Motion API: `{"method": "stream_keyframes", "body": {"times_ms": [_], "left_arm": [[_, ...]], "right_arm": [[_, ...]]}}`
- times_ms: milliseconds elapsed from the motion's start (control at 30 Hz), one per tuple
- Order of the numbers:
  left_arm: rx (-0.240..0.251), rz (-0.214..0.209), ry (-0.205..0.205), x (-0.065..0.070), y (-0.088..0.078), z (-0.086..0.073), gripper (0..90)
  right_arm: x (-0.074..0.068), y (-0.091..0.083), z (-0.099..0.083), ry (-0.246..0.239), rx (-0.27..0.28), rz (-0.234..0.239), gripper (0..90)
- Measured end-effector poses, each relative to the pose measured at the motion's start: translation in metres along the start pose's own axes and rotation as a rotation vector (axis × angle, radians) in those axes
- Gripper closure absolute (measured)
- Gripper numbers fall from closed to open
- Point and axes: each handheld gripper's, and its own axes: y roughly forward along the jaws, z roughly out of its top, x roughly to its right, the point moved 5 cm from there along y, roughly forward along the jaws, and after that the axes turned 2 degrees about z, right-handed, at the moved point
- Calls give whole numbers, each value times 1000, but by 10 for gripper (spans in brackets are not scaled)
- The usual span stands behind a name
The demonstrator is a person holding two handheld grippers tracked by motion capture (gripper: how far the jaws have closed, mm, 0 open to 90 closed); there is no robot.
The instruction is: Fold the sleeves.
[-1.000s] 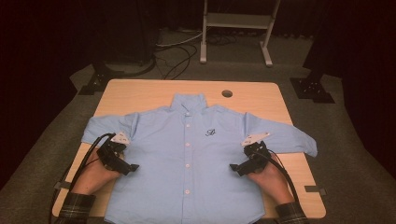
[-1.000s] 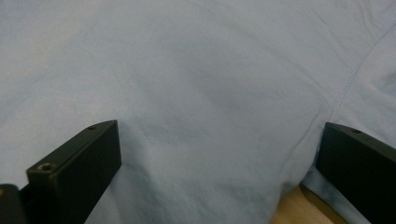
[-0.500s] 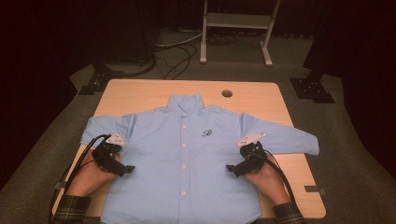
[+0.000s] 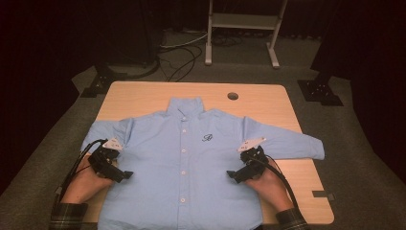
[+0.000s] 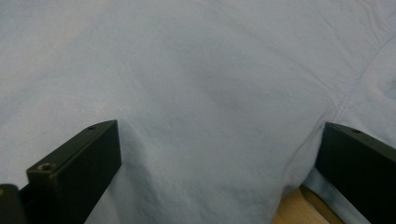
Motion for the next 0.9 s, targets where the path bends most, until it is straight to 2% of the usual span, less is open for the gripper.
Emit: {"method": "stream_keyframes", "body": {"times_ms": [533, 900], "left_arm": [[4, 7, -32, -8, -7, -12, 0], [10, 13, -53, -13, -11, -18, 0]], "right_arm": [[-13, 8, 9, -21, 4, 10, 0], [-21, 12, 13, -17, 10, 12, 0]]}}
